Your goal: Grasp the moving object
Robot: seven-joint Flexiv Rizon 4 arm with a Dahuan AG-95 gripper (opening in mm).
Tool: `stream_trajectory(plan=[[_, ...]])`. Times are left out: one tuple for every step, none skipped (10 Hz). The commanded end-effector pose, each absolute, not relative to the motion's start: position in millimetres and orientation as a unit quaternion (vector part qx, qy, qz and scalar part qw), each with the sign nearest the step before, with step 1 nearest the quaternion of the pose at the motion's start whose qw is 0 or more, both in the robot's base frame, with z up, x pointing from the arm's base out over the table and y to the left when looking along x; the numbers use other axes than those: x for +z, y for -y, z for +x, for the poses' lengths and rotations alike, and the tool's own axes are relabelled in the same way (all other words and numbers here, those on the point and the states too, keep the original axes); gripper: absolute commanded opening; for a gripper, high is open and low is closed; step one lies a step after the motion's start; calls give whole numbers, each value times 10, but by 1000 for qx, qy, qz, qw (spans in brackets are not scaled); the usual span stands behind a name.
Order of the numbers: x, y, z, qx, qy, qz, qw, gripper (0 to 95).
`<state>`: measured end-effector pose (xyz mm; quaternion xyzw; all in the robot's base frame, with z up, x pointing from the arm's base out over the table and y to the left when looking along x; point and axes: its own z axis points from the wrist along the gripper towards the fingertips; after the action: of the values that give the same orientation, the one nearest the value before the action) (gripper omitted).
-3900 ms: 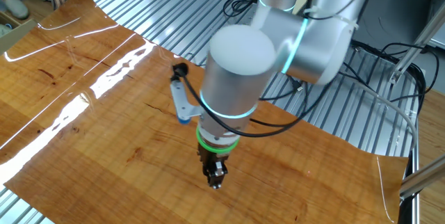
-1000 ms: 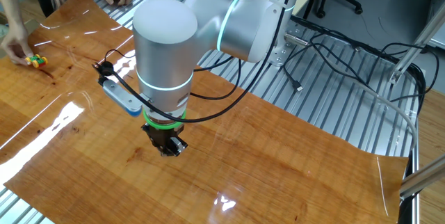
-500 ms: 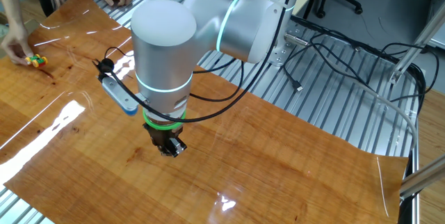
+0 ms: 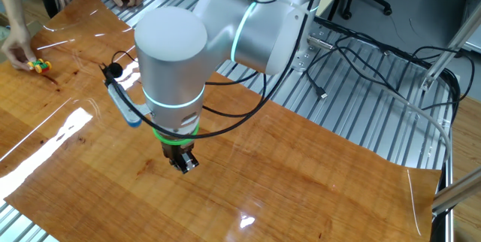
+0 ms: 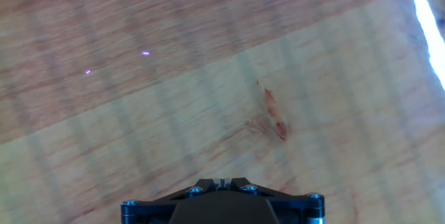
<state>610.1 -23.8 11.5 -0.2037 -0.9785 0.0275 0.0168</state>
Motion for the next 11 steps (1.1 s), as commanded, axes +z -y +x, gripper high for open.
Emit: stream_trajectory(plan=[[122, 236, 6104, 26, 981, -192, 22, 0], [122, 236, 6104, 26, 983, -182, 25, 0], [122, 236, 6104, 27, 982, -183, 28, 190], [122, 236, 6104, 32, 982, -181, 30, 190], [128, 254, 6092, 35, 983, -180, 31, 570], [141, 294, 6072, 34, 984, -173, 31, 570], [164, 388, 6038, 33, 985, -164, 32, 570], [177, 472, 6018, 33, 986, -161, 32, 570], [207, 642, 6000, 30, 984, -172, 35, 570], [213, 715, 5995, 28, 983, -176, 35, 570], [241, 908, 5980, 28, 981, -190, 36, 570]])
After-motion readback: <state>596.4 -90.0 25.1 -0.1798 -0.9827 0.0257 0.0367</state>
